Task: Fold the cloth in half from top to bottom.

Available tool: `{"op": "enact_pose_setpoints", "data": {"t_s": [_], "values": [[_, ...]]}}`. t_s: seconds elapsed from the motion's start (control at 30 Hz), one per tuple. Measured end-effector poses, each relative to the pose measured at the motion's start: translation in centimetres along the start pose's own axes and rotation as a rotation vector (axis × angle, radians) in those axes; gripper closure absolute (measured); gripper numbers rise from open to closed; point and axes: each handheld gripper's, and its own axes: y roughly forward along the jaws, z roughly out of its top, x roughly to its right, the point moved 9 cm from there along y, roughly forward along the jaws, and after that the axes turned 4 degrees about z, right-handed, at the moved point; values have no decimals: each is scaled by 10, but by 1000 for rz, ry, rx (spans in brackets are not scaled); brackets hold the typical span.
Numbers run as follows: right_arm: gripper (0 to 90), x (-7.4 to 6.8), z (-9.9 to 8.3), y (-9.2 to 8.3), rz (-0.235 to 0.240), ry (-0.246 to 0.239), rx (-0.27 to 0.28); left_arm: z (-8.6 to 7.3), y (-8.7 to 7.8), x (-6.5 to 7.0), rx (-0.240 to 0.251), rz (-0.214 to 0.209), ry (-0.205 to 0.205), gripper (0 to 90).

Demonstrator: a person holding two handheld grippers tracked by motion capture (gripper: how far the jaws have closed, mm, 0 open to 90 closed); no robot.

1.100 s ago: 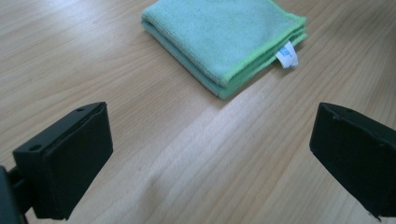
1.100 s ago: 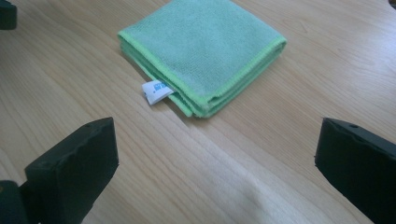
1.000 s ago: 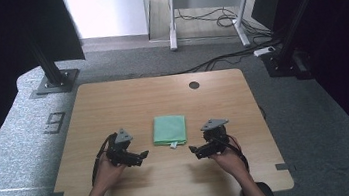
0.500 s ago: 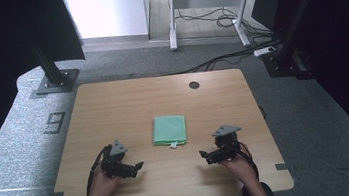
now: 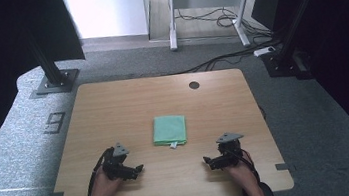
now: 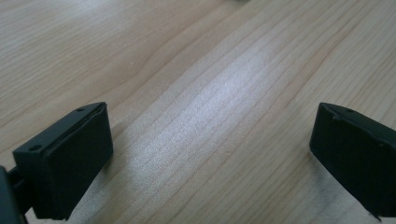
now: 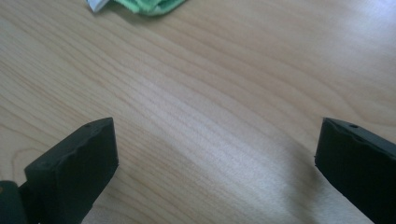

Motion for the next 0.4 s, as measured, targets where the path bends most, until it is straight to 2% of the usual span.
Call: {"op": "enact_pose_setpoints", "data": {"t_s": [0.1,0.4], "values": [[0,-3,-3,5,-24,-28,-14,0,1,1,-1,-1,4,0],[0,-3,-2,6,-27,-26,-13,0,1,1,-2,3,3,0]]}}
